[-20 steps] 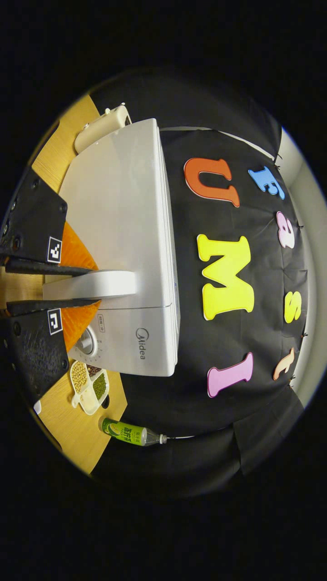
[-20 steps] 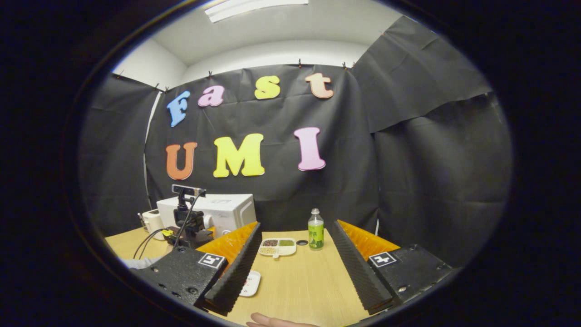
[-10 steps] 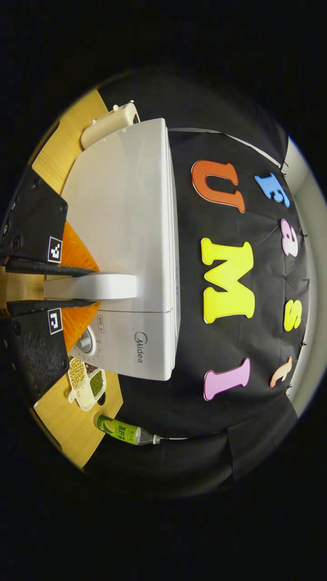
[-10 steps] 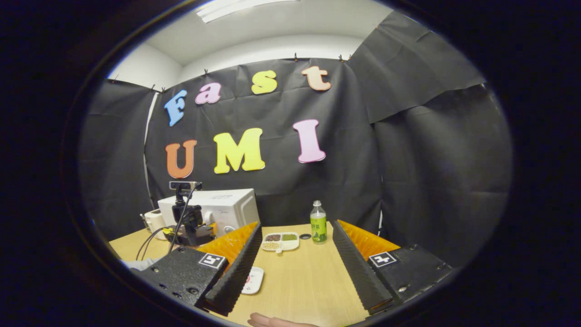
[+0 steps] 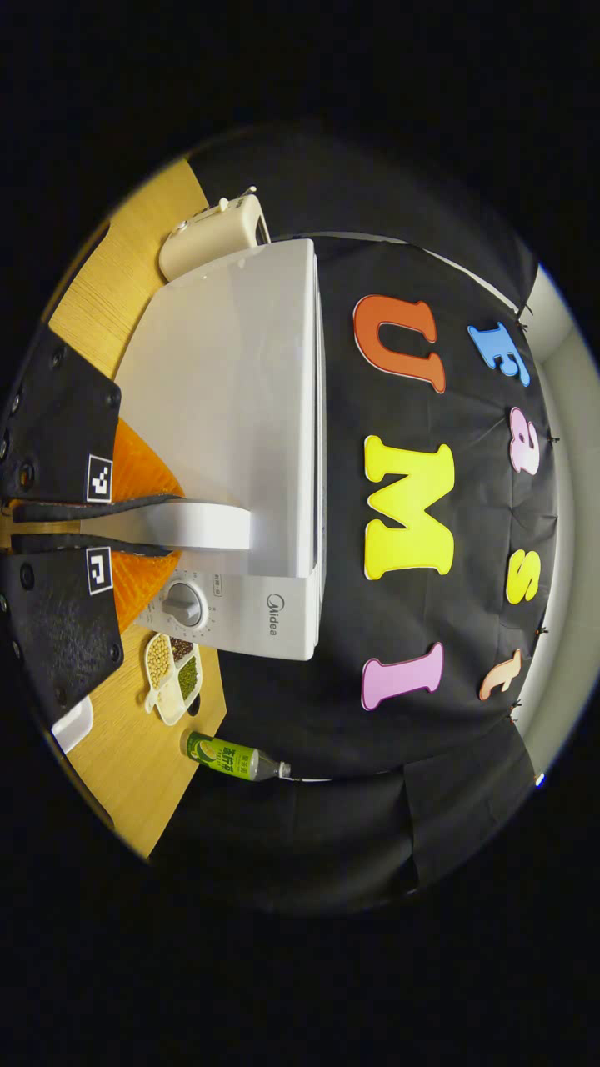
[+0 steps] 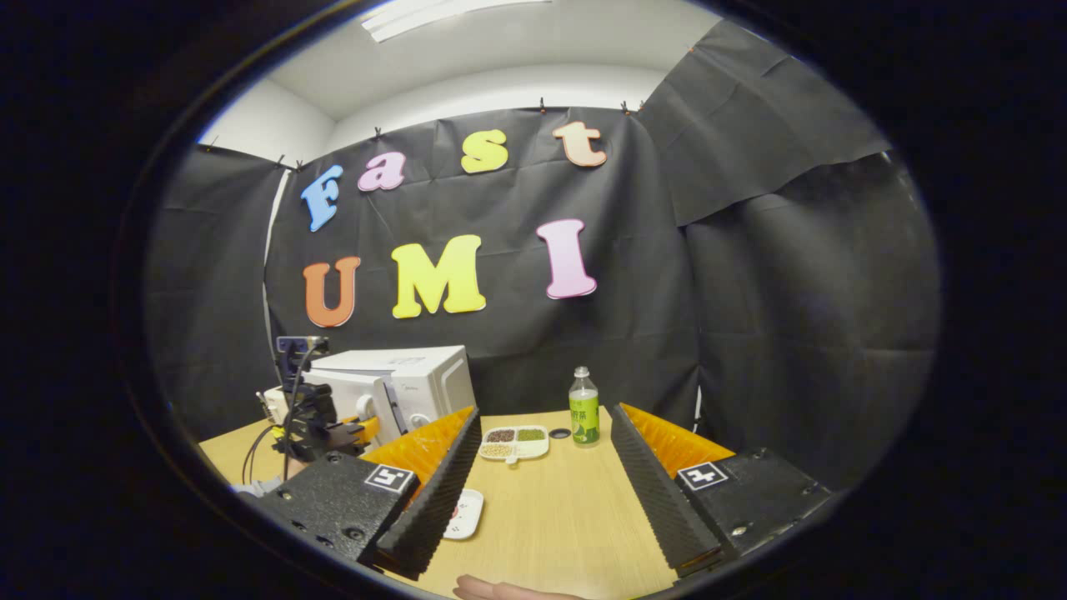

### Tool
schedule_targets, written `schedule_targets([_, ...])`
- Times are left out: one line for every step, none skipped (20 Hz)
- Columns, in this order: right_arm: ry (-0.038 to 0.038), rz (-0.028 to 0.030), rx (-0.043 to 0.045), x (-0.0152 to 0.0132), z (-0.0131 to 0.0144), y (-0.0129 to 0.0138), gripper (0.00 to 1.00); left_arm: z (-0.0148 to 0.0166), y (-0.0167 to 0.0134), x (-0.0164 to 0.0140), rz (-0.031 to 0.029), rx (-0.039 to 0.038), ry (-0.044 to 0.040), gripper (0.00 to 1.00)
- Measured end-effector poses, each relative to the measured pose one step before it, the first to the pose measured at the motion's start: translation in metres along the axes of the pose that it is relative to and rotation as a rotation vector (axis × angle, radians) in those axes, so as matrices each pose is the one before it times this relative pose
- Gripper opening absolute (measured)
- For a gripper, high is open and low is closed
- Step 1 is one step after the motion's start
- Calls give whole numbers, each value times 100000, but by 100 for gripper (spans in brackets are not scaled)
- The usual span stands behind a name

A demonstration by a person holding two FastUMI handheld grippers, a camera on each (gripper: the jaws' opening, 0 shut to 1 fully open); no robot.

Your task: Open the microwave oven with the left hand, put the food in, and close the microwave oven.

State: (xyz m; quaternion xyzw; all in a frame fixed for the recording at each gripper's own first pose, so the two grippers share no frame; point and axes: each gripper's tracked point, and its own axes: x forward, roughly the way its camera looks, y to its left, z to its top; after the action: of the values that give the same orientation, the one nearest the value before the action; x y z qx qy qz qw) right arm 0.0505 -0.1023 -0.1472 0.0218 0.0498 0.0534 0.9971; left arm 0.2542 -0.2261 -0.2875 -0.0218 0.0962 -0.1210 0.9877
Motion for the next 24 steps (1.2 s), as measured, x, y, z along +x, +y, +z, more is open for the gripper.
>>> schedule_targets([323, 112, 418, -122, -89, 223, 100, 150, 291, -1149, -1663, 145, -1495, 5])
schedule_targets([500, 62, 282, -184, -139, 241, 100, -83, 243, -1169, -1200, 1633, -287, 5])
schedule_targets([363, 176, -71, -191, -152, 298, 100, 75, 359, -1106, -963, 1962, -1188, 5])
schedule_targets([348, -74, -326, -372, -13, 344, 100, -218, 413, -1135, -895, 487, -315, 5])
schedule_targets([94, 109, -424, -406, 20, 388, 100, -246, 520, -1176, -604, -519, 459, 5])
schedule_targets([-38, 156, -492, -415, 119, 431, 99, -132, 557, -1226, -606, -562, 618, 5])
schedule_targets([-218, 52, -399, -473, 69, 464, 100, -183, 520, -1217, -571, -609, 986, 5])
schedule_targets([-173, 294, -391, -490, 152, 491, 99, -17, 530, -1315, -454, -168, -24, 5])
schedule_targets([-42, 580, -132, -583, -87, 739, 99, -75, 707, -1277, -43, 774, -229, 5])
schedule_targets([127, 649, 266, -447, 11, 618, 99, -70, 855, -1295, 545, 612, -154, 5])
schedule_targets([26, 1348, 513, -617, -131, 834, 100, -58, 862, -1235, 514, 1439, 141, 5])
schedule_targets([103, 1098, 614, -407, 61, 711, 100, -194, 959, -1057, 551, 776, 254, 5])
schedule_targets([158, 1140, 385, -421, -106, 717, 100, -258, 1104, -1111, 745, -786, 292, 5])
schedule_targets([98, 951, -25, -276, 65, 689, 90, -49, 1071, -1086, 705, -1187, 280, 5])
schedule_targets([110, 577, -292, -292, -52, 602, 90, -19, 1045, -977, 585, -617, -142, 0])
schedule_targets([-48, 530, -674, -123, 99, 614, 90, -111, 1116, -911, 899, -461, -264, 5])
schedule_targets([-208, 631, -828, -134, 66, 667, 90, -91, 1181, -885, 900, -45, 179, 5])
schedule_targets([-279, 670, -681, -73, 90, 690, 90, -102, 1270, -773, 1217, 425, 230, 5])
schedule_targets([-305, 853, -398, -26, 83, 719, 90, -83, 1284, -687, 1680, 146, 151, 4])
schedule_targets([45, 1003, -522, 42, 71, 737, 90, -82, 1296, -717, 1701, 101, 32, 4])
schedule_targets([181, 809, -408, 31, -142, 598, 90, 12, 1464, -576, 1943, -484, -688, 4])
schedule_targets([262, 890, -432, 116, -128, 602, 100, -161, 1482, -531, 2027, -503, -159, 5])
schedule_targets([512, 757, -435, 92, -202, 578, 100, -28, 1691, -447, 3168, -763, -225, 4])
schedule_targets([677, 632, -437, 117, -205, 454, 90, -37, 2009, -419, 4755, -707, 2, 4])
